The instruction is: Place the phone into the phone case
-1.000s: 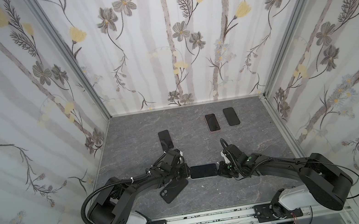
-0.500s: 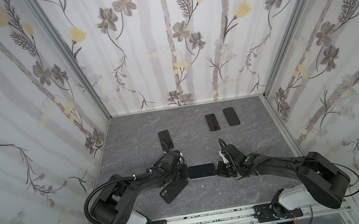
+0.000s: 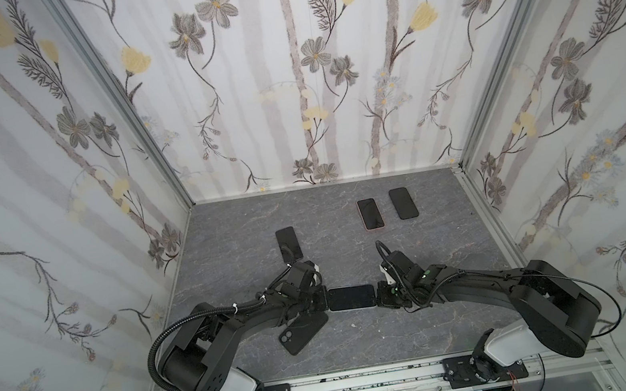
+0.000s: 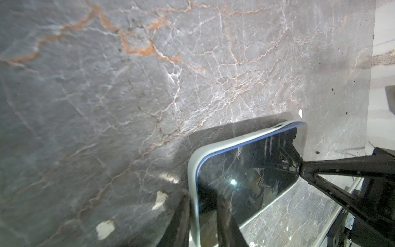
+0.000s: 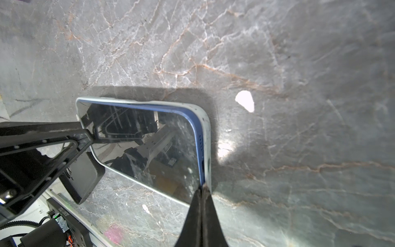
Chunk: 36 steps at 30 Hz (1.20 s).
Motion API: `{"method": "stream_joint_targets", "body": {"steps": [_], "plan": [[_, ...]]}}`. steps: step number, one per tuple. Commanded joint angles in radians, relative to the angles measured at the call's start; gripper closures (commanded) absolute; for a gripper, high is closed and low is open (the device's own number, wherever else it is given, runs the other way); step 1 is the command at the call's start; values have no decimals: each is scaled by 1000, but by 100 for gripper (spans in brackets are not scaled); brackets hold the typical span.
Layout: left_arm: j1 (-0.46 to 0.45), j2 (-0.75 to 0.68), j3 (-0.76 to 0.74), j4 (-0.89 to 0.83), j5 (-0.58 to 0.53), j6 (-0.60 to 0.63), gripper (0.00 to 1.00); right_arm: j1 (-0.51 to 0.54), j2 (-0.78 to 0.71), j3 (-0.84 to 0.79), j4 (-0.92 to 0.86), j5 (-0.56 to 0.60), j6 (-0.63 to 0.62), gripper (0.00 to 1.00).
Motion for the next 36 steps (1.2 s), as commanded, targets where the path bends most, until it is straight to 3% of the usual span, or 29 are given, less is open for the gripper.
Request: {"method": "stream_joint_targets", "body": {"steps": [1, 8, 15, 22, 36], "plan": [[8, -16, 27, -31, 3, 22, 76, 3, -10, 43, -145, 84, -25, 88], [43, -39, 90, -60, -31, 35, 73, -14, -19, 224, -271, 185, -122, 84], [55, -18, 128, -102, -33, 51, 72, -38, 99, 333, -323, 144, -198, 84], [55, -11, 108, -119, -13, 59, 72, -37, 171, 336, -304, 91, -210, 93], [56, 38, 97, -98, 20, 58, 75, -33, 240, 323, -295, 106, -217, 94]]}}
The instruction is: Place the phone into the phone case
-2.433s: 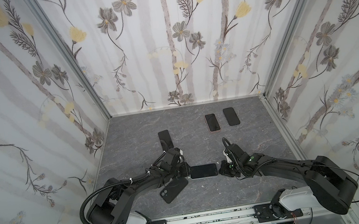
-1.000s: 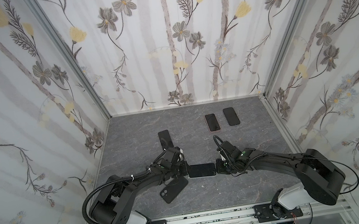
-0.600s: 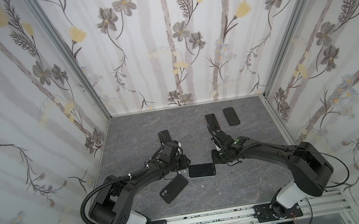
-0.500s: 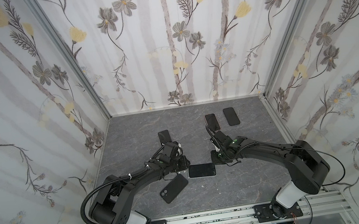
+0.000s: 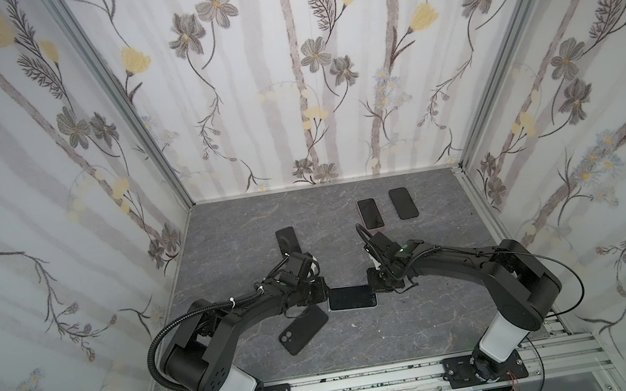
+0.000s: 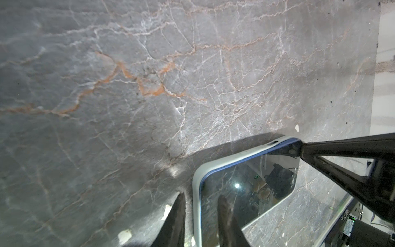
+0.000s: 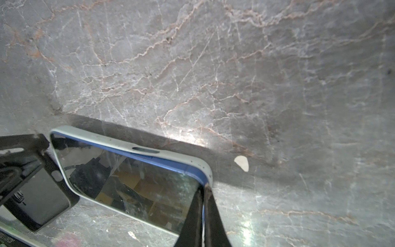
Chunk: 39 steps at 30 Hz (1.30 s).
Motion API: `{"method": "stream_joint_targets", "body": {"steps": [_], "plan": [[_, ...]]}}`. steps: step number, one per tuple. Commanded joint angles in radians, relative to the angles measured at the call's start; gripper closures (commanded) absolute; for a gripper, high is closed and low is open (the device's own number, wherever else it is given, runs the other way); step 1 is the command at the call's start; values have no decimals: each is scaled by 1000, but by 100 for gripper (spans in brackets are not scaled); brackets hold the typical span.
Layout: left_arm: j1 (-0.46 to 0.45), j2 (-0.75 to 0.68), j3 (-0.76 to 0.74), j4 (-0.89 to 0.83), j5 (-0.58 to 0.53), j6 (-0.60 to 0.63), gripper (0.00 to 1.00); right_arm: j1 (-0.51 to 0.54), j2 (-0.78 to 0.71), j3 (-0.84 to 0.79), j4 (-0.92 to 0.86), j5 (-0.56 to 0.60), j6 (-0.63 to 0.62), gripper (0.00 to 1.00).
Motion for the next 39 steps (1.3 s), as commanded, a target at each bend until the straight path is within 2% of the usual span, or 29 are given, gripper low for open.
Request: {"method": "stream_joint_targets", "body": {"steps": [1, 14, 24, 33, 37, 39], "plan": [[0, 10, -9, 20, 9, 5, 75, 3, 33, -7, -11, 30, -12, 94], [-1, 60, -37, 58, 7, 1, 78, 18, 107, -36, -42, 52, -12, 95], [1, 33, -14, 45, -1, 7, 78, 39, 57, 37, -57, 58, -24, 93], [1, -164, 78, -10, -106, 75, 74, 105, -141, 214, -57, 207, -151, 89], [2, -318, 74, -15, -183, 132, 73, 118, -266, 201, 23, 294, -230, 87], [2, -400, 51, 2, -217, 171, 72, 149, -327, 167, 89, 295, -276, 82]]}}
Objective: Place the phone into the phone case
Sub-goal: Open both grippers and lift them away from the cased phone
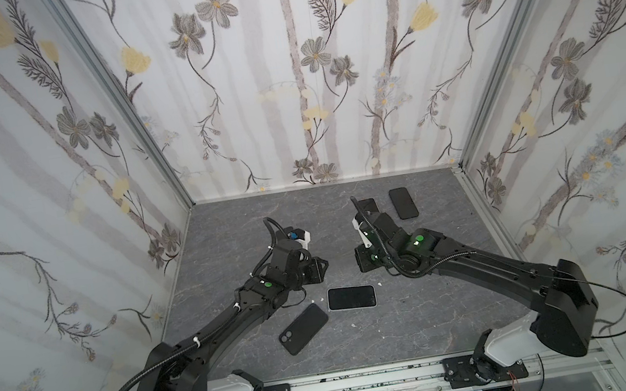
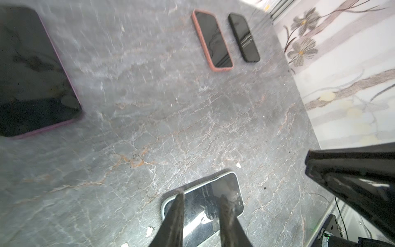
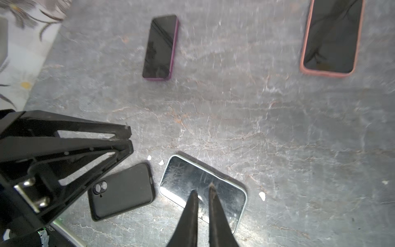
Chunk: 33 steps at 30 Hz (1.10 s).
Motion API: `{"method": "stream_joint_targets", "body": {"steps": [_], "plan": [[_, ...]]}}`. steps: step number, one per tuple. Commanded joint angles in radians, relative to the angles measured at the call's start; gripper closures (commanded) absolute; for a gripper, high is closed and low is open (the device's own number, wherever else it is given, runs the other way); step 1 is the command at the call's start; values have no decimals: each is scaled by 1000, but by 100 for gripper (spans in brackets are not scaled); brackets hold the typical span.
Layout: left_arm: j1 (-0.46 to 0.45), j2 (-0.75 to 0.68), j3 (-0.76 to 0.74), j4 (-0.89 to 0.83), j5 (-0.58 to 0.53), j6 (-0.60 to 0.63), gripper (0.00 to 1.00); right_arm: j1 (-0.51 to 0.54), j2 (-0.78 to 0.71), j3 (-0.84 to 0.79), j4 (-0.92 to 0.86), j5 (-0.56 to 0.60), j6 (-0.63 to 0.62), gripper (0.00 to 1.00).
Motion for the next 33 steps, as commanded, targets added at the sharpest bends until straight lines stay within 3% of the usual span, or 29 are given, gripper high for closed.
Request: {"method": "stream_joint_targets", "body": {"steps": [1, 5, 9, 15, 18, 23, 30, 33], "plan": [[2, -113, -30, 15, -98, 97, 70, 19, -81, -46, 120, 47, -114, 78], [2, -254, -90, 15, -139, 173, 56, 22, -174, -124, 232, -7, -211, 61], [2, -359, -138, -5, -164, 197, 52, 23, -257, -244, 368, -34, -321, 39], [2, -453, -224, -7, -78, 269, 47, 23, -306, -344, 401, -169, -556, 19], [1, -489, -279, 15, 1, 329, 37, 23, -299, -362, 351, -241, -697, 0], [0, -559, -356, 78, 74, 373, 27, 32, -240, -346, 220, -244, -874, 0], [0, -662, -425, 162, 78, 417, 10, 36, -58, -255, 66, -149, -977, 0], [-1, -676, -433, 165, 59, 410, 8, 37, 34, -231, 52, -100, -1003, 0]]}}
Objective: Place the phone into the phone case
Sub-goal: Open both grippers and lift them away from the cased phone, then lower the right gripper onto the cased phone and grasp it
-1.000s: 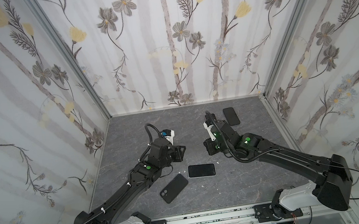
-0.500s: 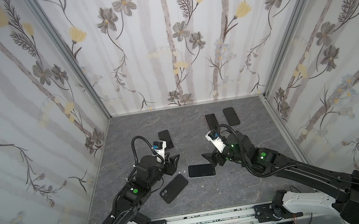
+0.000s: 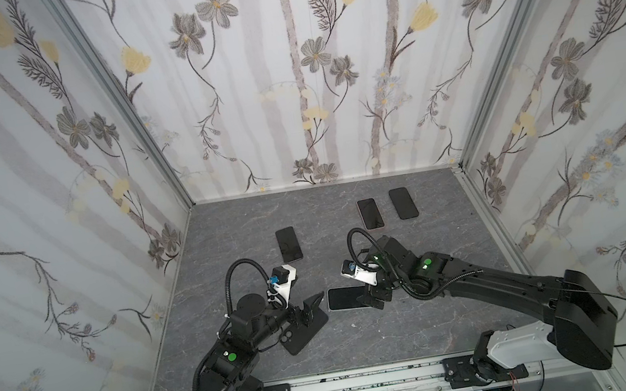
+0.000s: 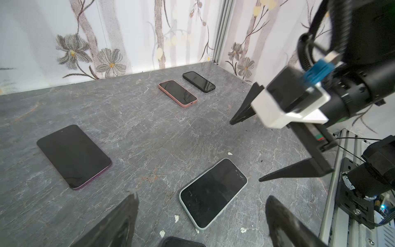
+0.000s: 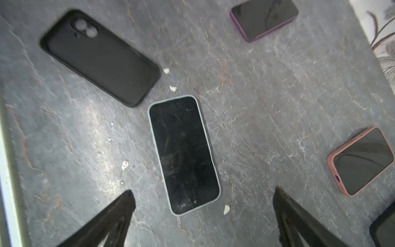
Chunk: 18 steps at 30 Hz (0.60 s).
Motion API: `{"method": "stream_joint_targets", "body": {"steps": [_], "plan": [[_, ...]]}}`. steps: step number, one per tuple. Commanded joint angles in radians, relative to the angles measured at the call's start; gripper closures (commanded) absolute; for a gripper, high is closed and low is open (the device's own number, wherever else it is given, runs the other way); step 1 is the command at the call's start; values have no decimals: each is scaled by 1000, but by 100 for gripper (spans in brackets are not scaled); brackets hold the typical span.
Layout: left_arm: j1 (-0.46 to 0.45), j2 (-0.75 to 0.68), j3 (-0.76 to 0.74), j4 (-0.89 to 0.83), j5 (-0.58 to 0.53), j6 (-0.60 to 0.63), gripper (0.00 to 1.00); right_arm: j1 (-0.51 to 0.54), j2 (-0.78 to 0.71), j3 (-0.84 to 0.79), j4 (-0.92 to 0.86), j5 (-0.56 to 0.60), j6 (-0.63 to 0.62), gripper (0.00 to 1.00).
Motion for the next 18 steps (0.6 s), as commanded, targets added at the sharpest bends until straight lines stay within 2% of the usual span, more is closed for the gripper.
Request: {"method": "stream_joint_targets", "body": {"steps": [1, 7, 18], "plan": [[0, -8, -7, 62, -8, 14, 8, 2, 74, 24, -61, 54, -80, 0], [1, 14, -6, 62, -6, 9, 0, 1, 196, 68, -48, 1, -101, 0], [1, 25, -7, 41, -38, 22, 0, -4, 345, 139, -109, -42, -108, 0]]}}
